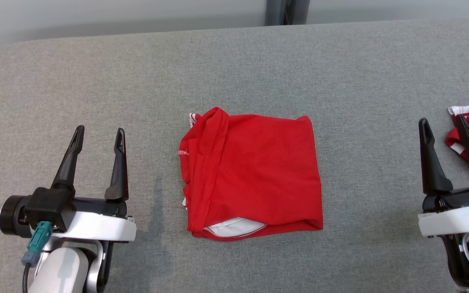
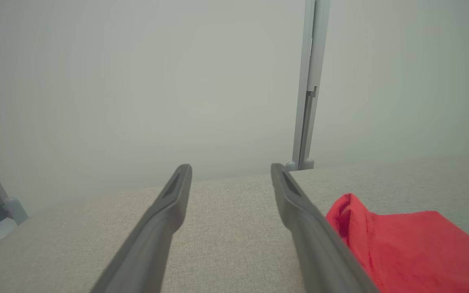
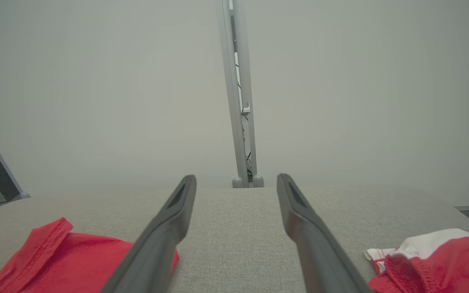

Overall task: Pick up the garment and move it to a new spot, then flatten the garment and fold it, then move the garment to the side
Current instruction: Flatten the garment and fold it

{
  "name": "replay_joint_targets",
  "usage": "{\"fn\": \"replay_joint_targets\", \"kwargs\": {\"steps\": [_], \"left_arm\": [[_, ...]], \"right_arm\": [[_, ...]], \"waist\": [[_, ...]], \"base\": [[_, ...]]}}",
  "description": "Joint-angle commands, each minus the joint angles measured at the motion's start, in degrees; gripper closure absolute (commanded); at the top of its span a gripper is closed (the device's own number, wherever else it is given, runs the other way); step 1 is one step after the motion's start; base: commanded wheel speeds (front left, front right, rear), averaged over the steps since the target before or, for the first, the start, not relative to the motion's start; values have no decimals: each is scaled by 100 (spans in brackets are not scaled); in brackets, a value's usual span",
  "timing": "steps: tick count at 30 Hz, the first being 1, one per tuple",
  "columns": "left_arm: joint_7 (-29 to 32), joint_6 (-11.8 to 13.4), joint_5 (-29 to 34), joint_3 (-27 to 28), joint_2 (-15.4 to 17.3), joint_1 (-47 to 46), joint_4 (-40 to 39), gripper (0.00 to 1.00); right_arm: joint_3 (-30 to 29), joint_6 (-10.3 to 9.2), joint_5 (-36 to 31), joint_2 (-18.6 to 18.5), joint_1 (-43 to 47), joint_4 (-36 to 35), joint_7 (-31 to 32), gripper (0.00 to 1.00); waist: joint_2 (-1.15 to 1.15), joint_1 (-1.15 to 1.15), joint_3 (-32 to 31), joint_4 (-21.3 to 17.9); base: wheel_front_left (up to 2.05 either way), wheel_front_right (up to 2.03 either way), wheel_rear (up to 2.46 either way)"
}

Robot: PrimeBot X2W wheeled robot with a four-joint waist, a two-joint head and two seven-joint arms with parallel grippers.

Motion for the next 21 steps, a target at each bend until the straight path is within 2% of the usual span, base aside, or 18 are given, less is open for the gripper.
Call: {"fn": "replay_joint_targets", "kwargs": {"steps": [1, 21], "left_arm": [[10, 51, 0, 22, 36, 47, -36, 0], [216, 173, -1, -97, 110, 206, -299, 0]], "right_arm": [[-58, 0, -32, 14, 78, -20, 44, 0], [-246, 0, -248, 74, 319, -12, 271, 0]], "waist": [[0, 0, -29, 1], [0, 0, -136, 47]], "base": [[0, 0, 0], [0, 0, 0]]}}
